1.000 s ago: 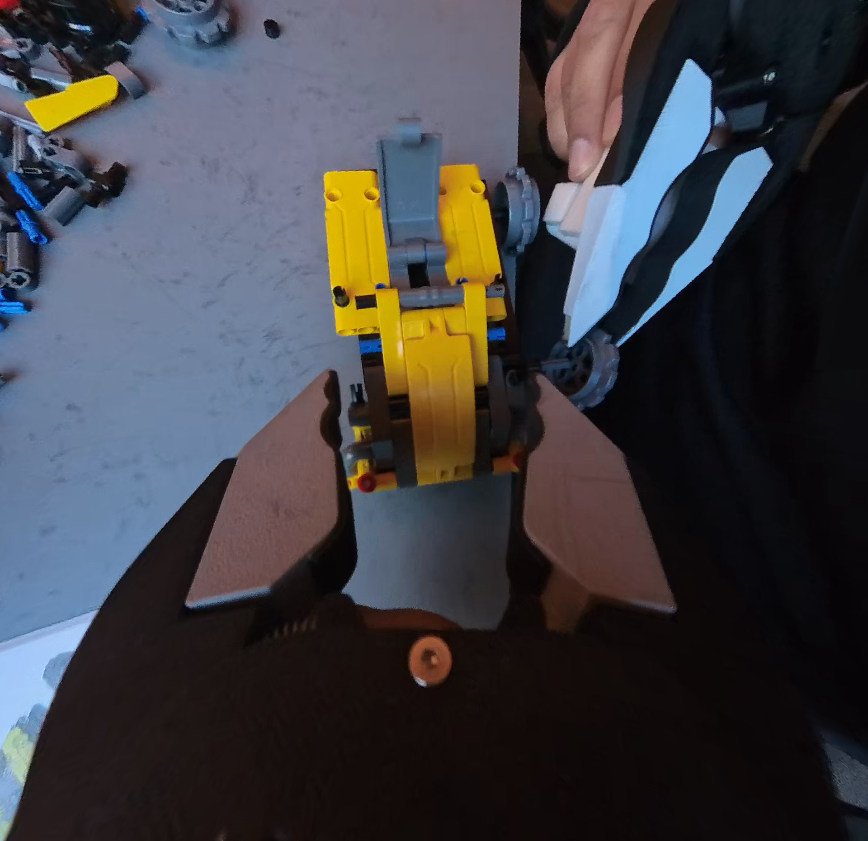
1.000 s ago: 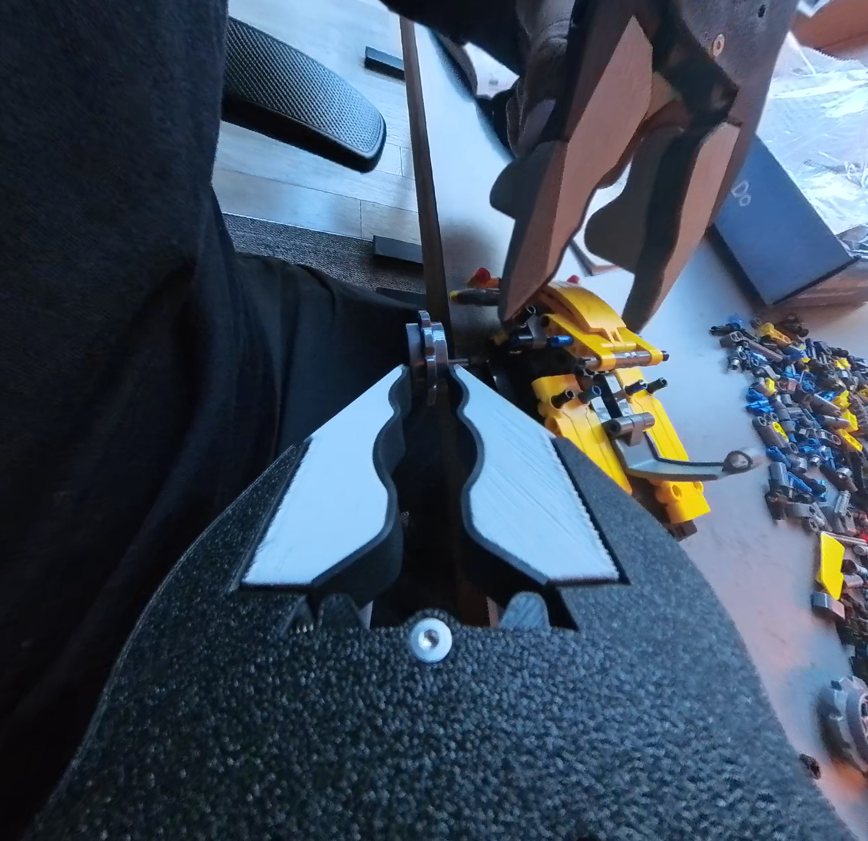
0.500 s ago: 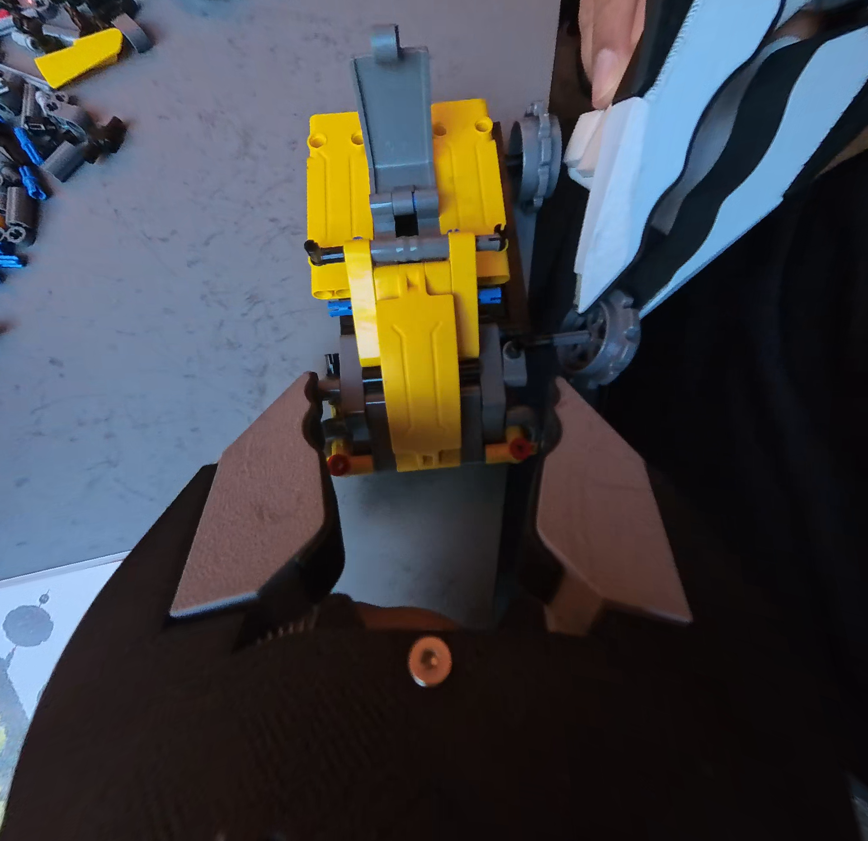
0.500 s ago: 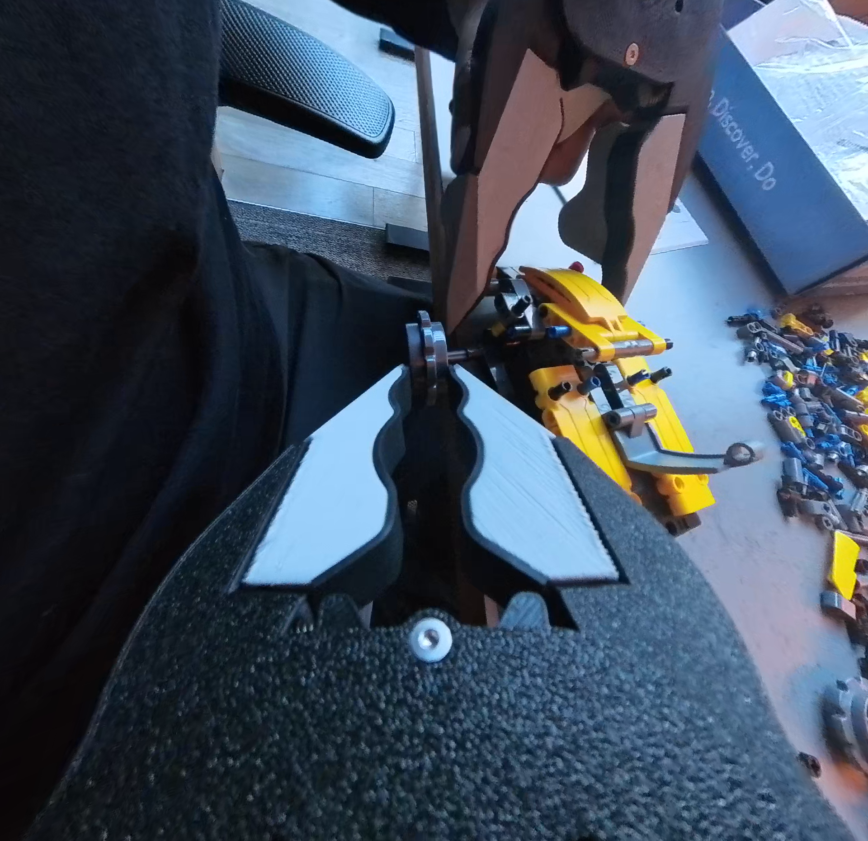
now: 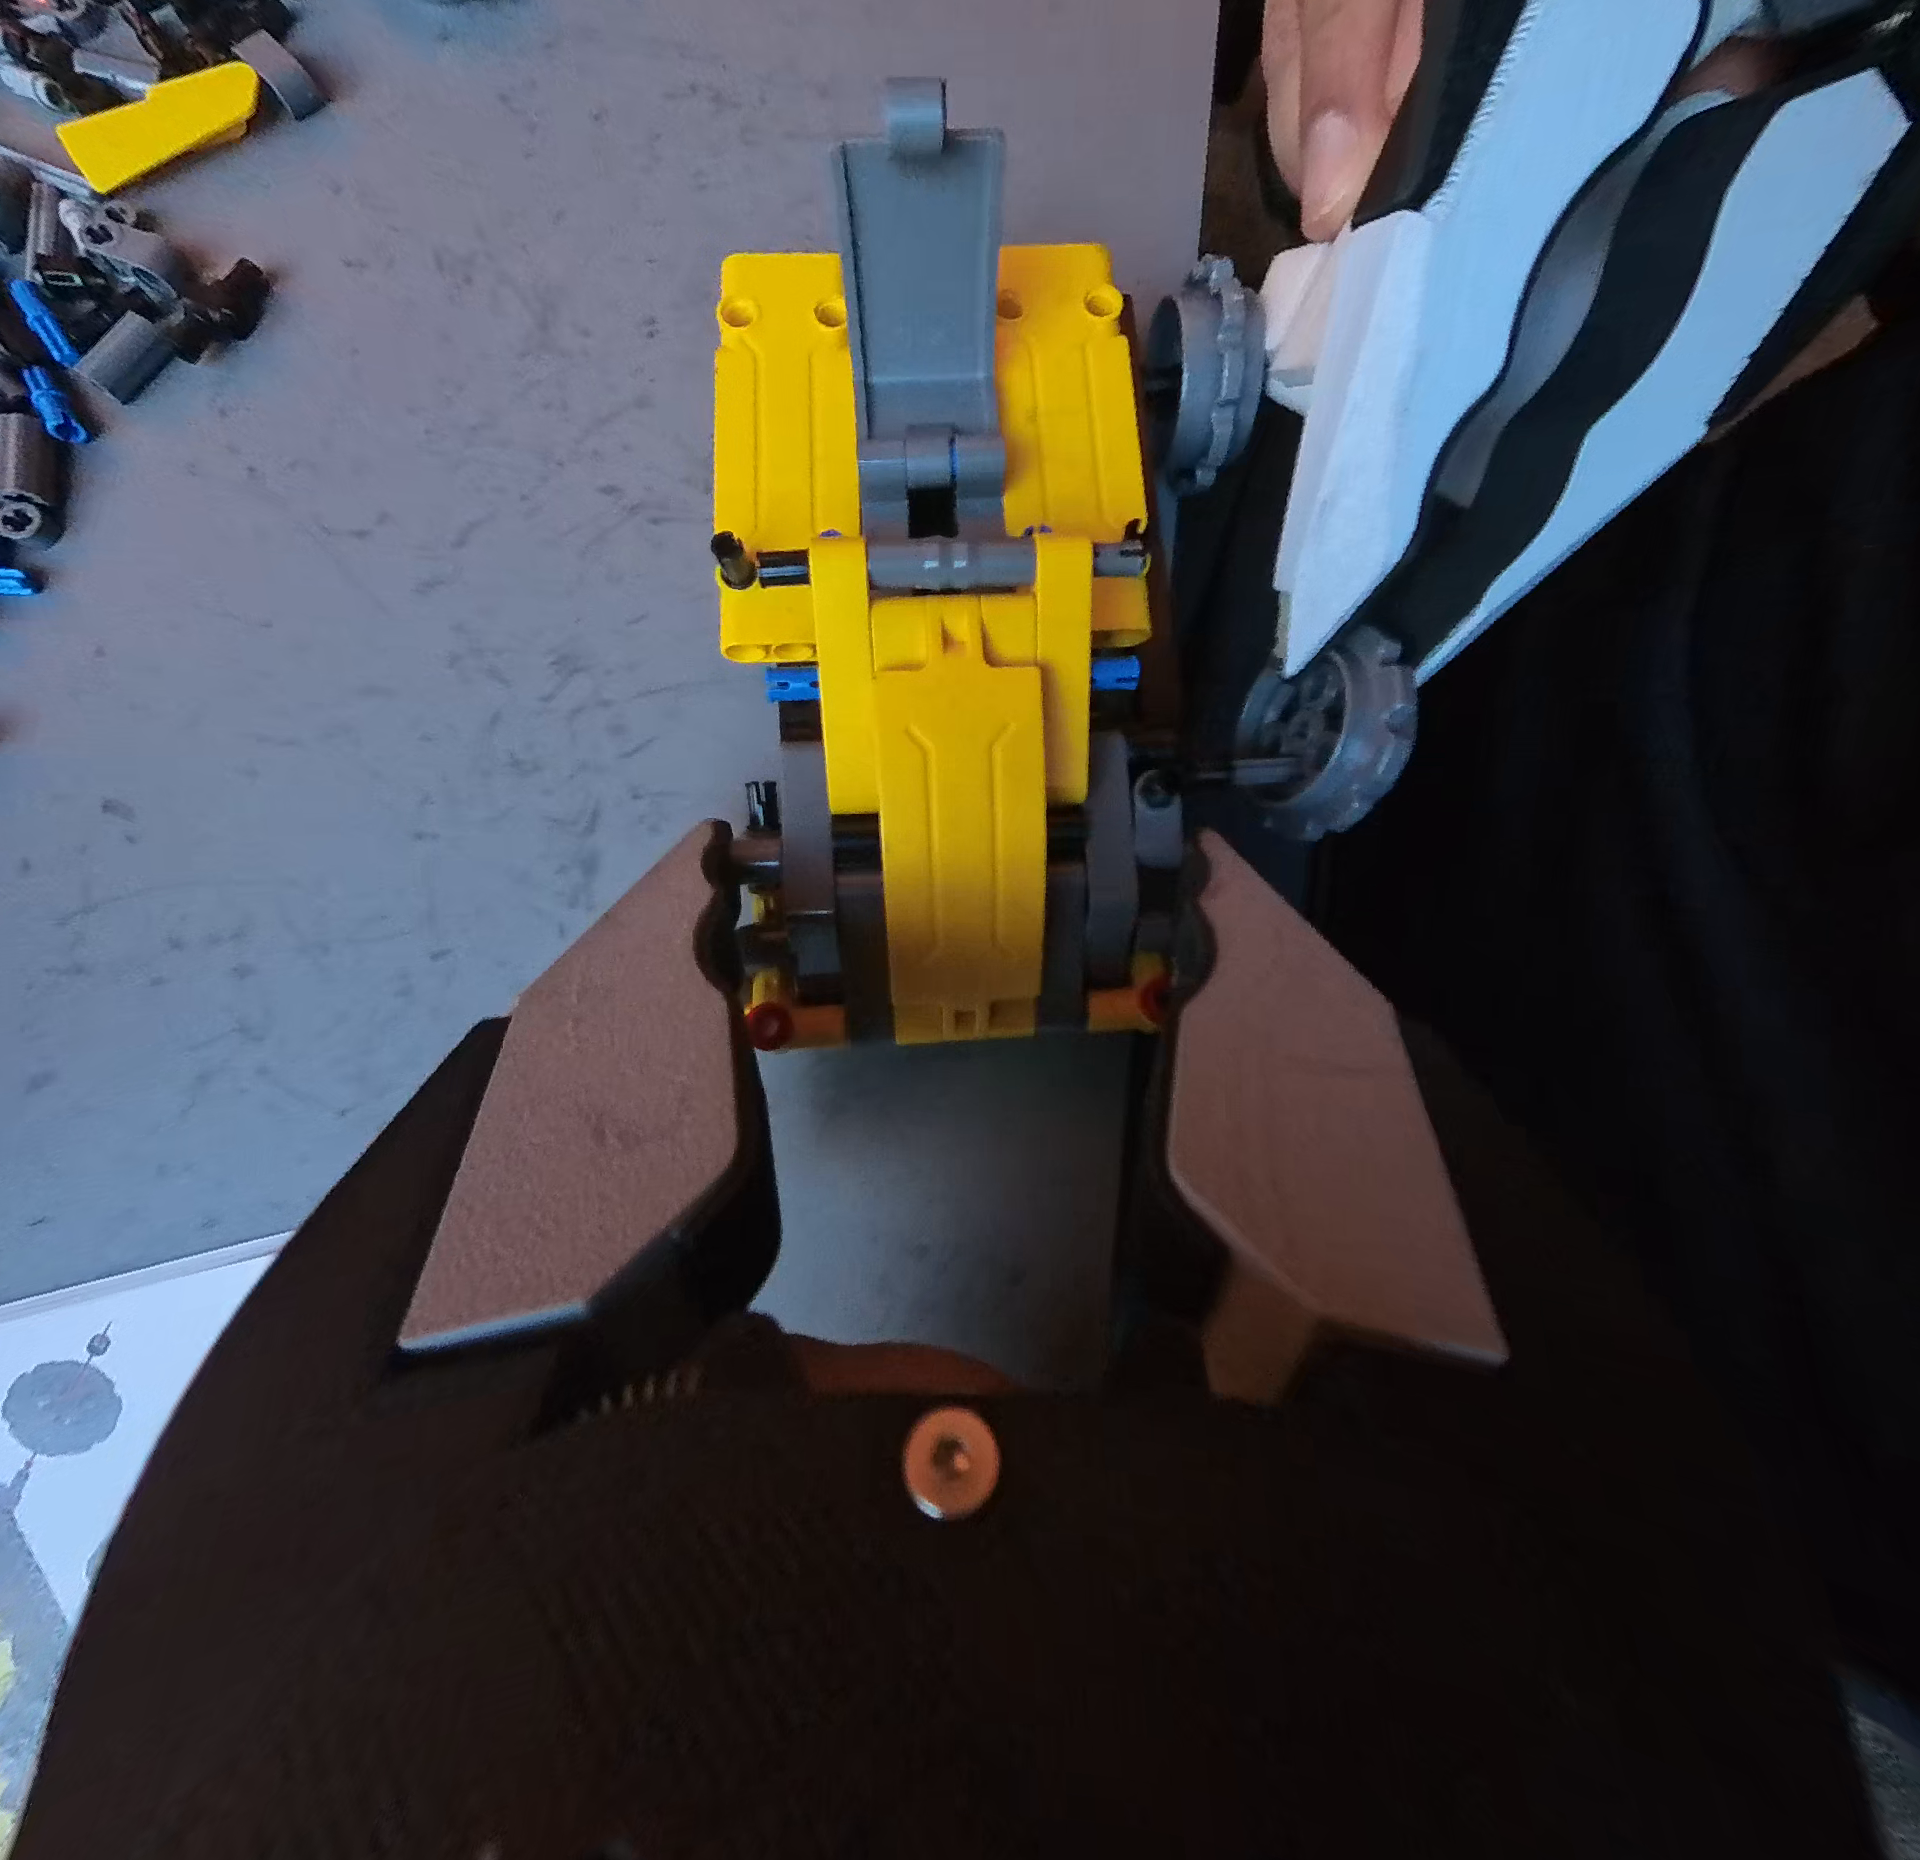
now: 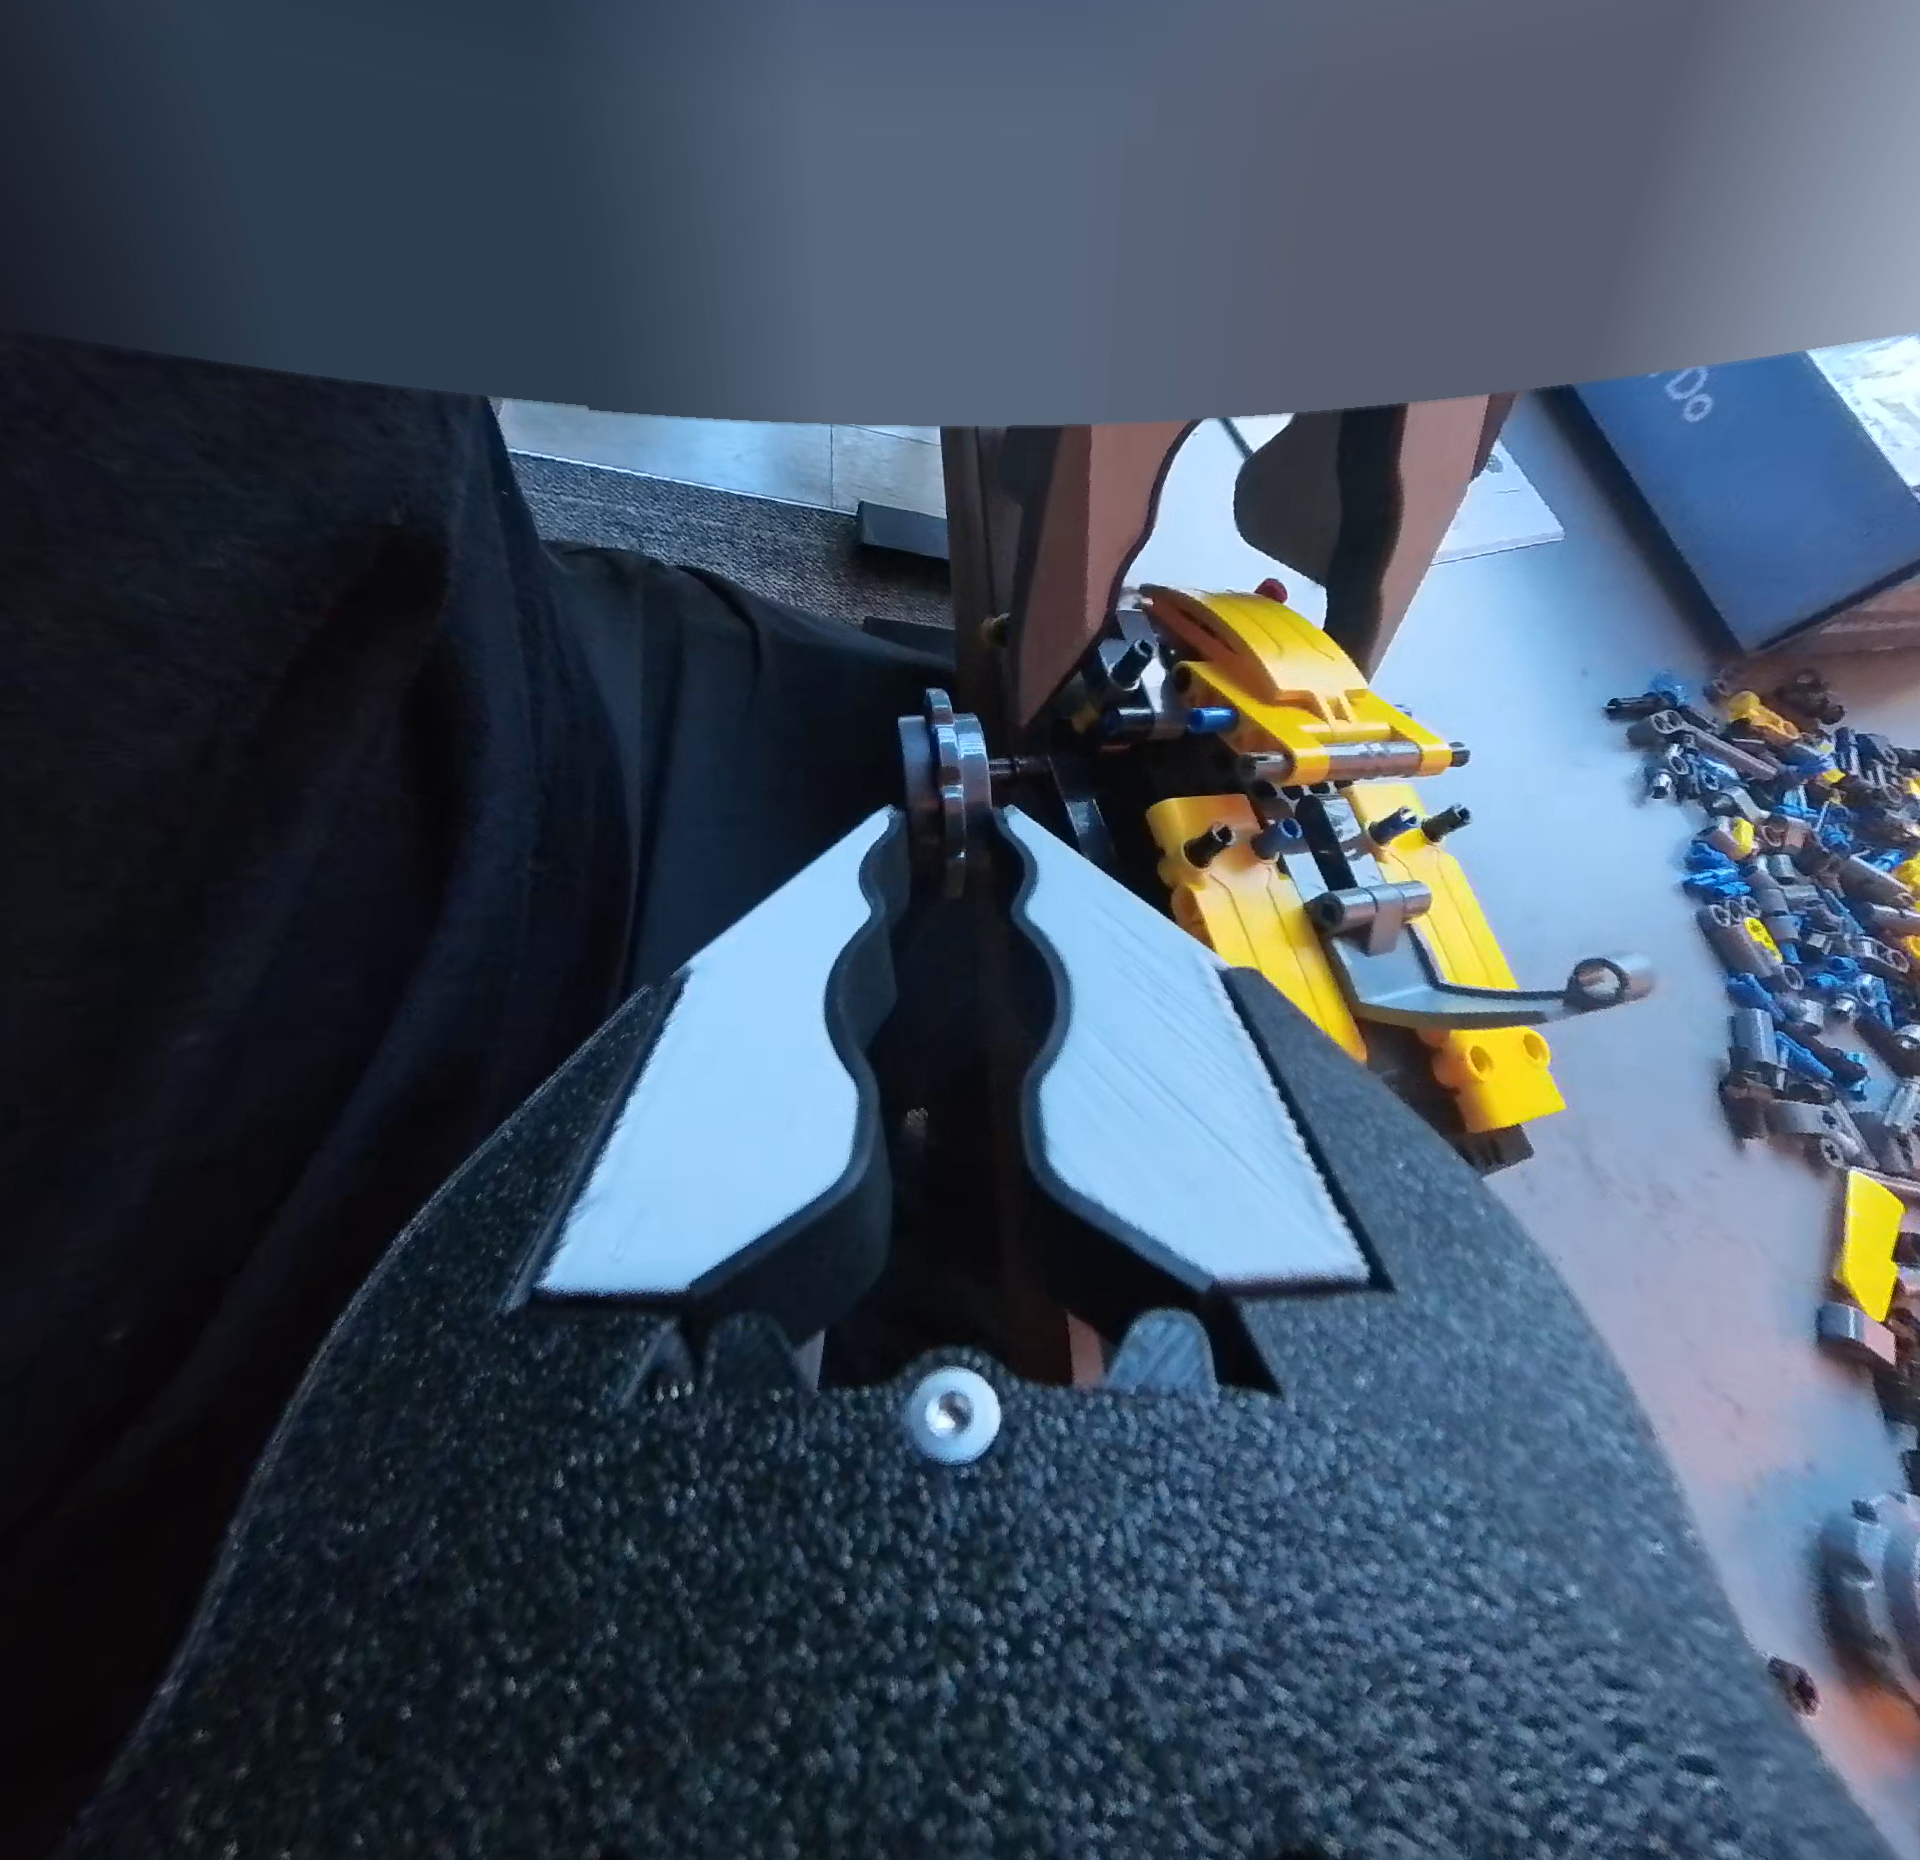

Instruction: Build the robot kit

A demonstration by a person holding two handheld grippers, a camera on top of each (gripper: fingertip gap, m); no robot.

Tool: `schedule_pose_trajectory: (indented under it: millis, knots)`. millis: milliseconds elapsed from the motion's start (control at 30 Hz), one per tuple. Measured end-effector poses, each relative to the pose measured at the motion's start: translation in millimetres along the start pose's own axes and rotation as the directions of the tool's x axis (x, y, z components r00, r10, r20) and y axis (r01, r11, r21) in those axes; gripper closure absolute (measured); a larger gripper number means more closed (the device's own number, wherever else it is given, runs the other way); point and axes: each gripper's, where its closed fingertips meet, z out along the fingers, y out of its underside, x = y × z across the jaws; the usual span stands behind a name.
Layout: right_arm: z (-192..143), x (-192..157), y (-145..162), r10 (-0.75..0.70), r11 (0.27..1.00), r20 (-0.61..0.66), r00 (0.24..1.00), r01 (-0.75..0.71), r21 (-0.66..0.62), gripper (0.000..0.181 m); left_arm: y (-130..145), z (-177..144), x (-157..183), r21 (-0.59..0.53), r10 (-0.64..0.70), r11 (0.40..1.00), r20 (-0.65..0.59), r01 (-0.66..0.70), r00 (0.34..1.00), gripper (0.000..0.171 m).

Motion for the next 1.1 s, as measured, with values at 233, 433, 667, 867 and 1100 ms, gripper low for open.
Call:
schedule_pose_trajectory:
  millis: [233,433,667,867,1100]
  knots:
    - [5.4,-7.9,3.2,-0.019,0.999,0.027,0.999,0.019,-0.026,0.166,-2.0,0.0,-1.1,0.010,-0.007,1.000,-0.009,0.007,1.000,0.091]
    - [4.9,-5.7,-0.5,-0.017,1.000,0.028,0.999,0.017,-0.022,0.167,-1.7,0.1,-1.0,0.005,0.000,1.000,-0.003,0.000,1.000,0.091]
    - [4.0,-3.2,-2.2,-0.019,0.999,0.036,0.999,0.020,-0.041,0.167,-2.0,0.7,-1.1,0.002,0.004,1.000,-0.007,-0.004,1.000,0.091]
    - [4.3,-2.9,-0.3,-0.019,0.998,0.039,0.999,0.021,-0.059,0.167,-2.0,0.9,-0.8,0.002,0.004,1.000,-0.010,-0.004,1.000,0.091]
    - [3.2,-2.3,-1.4,-0.031,0.996,0.046,0.998,0.035,-0.084,0.167,-2.7,1.2,-0.7,0.003,0.005,1.000,-0.015,-0.005,1.000,0.091]
